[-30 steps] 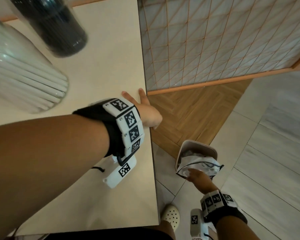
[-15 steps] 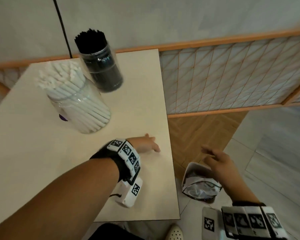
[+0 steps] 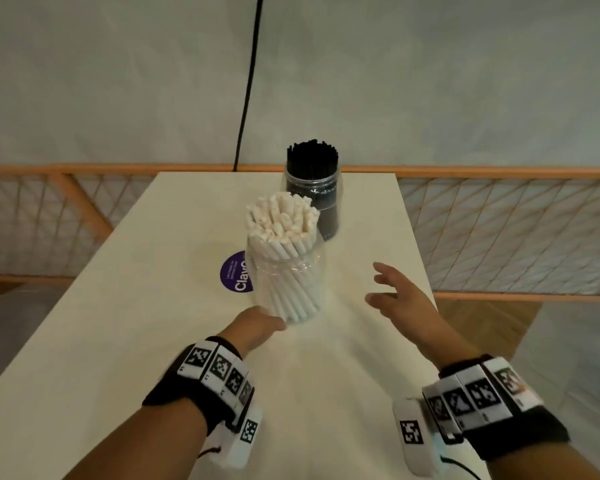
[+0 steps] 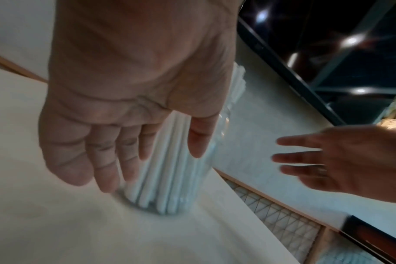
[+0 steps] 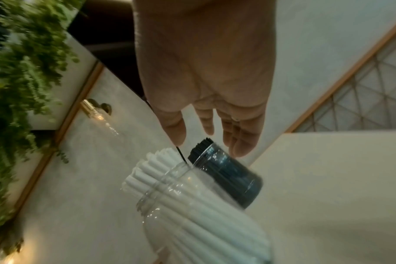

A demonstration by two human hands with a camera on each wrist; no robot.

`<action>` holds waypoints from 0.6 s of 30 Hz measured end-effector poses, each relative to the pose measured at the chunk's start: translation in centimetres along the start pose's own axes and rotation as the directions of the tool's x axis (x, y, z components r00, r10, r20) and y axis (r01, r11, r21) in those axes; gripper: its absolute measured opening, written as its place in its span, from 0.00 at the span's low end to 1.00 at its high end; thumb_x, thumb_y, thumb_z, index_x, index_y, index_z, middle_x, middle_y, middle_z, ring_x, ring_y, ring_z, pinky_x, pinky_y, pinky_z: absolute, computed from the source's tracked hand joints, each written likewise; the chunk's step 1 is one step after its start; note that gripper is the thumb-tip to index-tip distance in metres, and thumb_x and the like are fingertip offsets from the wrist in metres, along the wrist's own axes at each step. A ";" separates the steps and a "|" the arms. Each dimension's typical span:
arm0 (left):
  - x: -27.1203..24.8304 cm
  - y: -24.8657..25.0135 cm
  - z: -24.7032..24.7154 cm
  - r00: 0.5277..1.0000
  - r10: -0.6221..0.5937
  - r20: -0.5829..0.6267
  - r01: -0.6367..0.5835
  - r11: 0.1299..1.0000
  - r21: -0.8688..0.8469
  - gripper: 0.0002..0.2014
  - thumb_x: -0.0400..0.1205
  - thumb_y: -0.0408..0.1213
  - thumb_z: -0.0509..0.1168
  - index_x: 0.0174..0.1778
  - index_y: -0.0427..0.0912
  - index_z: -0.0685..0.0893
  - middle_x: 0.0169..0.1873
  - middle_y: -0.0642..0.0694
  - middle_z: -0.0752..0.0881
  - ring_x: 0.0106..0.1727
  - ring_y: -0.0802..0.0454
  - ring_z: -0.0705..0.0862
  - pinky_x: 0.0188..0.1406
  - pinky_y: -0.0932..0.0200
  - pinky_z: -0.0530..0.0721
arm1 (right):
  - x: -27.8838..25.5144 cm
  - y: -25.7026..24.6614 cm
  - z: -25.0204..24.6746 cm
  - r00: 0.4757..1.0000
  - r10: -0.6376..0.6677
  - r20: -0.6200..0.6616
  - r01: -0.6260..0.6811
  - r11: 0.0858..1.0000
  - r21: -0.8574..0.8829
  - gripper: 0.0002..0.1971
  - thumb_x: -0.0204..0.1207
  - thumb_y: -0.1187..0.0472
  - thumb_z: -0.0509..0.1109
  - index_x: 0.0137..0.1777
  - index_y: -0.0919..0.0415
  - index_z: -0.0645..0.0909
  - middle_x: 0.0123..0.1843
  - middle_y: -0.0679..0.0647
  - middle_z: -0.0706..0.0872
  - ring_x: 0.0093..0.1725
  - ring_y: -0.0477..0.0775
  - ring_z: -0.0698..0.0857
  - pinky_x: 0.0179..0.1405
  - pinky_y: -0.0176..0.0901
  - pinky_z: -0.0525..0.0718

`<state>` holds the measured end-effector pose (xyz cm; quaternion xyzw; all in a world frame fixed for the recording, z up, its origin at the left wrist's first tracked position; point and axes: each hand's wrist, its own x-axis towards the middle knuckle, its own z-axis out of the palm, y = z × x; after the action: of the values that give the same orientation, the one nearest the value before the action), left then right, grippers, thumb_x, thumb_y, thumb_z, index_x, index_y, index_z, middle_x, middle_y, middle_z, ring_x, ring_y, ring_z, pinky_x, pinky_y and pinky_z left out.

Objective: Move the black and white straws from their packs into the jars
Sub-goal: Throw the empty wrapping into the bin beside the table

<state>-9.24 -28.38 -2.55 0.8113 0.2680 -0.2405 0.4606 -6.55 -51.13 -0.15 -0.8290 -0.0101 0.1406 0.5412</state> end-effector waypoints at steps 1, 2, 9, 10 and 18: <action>0.4 -0.2 -1.4 0.999 0.034 -0.005 -0.034 0.998 -0.059 0.26 0.79 0.36 0.65 0.73 0.38 0.69 0.61 0.43 0.77 0.59 0.47 0.75 0.59 0.54 0.73 | 1.1 -1.1 1.5 1.000 0.026 -0.003 -0.026 0.997 0.068 0.28 0.77 0.58 0.68 0.76 0.46 0.65 0.71 0.50 0.73 0.64 0.52 0.78 0.66 0.50 0.76; 0.9 -0.3 -2.7 0.997 0.076 -0.020 -0.078 0.990 -0.114 0.29 0.78 0.36 0.67 0.75 0.40 0.66 0.64 0.44 0.76 0.61 0.48 0.75 0.57 0.57 0.72 | 2.2 -2.2 2.9 0.999 0.048 -0.006 -0.046 0.989 0.143 0.28 0.78 0.54 0.66 0.77 0.46 0.63 0.72 0.51 0.72 0.66 0.52 0.76 0.68 0.52 0.74; 5.4 1.0 -8.6 0.912 0.409 0.021 -0.395 0.894 -0.213 0.62 0.57 0.50 0.81 0.80 0.58 0.47 0.75 0.53 0.68 0.73 0.51 0.72 0.72 0.45 0.74 | 7.0 -6.6 9.6 0.991 0.117 -0.066 -0.089 0.937 0.337 0.10 0.84 0.45 0.51 0.61 0.39 0.70 0.65 0.42 0.74 0.66 0.47 0.71 0.64 0.47 0.68; 5.9 1.2 -9.1 0.889 0.457 0.031 -0.440 0.872 -0.216 0.63 0.52 0.54 0.82 0.79 0.61 0.50 0.75 0.53 0.69 0.73 0.51 0.72 0.71 0.43 0.75 | 7.3 -7.0 10.2 0.990 0.112 -0.080 -0.080 0.939 0.333 0.09 0.84 0.45 0.50 0.56 0.38 0.72 0.62 0.41 0.75 0.63 0.45 0.72 0.62 0.45 0.68; 9.2 0.9 -13.6 0.742 0.654 -0.148 -0.664 0.684 -0.302 0.47 0.47 0.42 0.85 0.63 0.59 0.73 0.58 0.58 0.85 0.61 0.61 0.83 0.57 0.58 0.84 | 10.5 -9.4 15.3 0.998 0.059 0.020 -0.062 0.955 0.291 0.11 0.84 0.44 0.48 0.58 0.30 0.69 0.64 0.40 0.77 0.64 0.43 0.75 0.56 0.41 0.73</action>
<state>0.12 -14.91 -1.66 0.7656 0.0020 0.0016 0.6433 1.09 -31.80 0.23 -0.7394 0.0333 0.1617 0.6527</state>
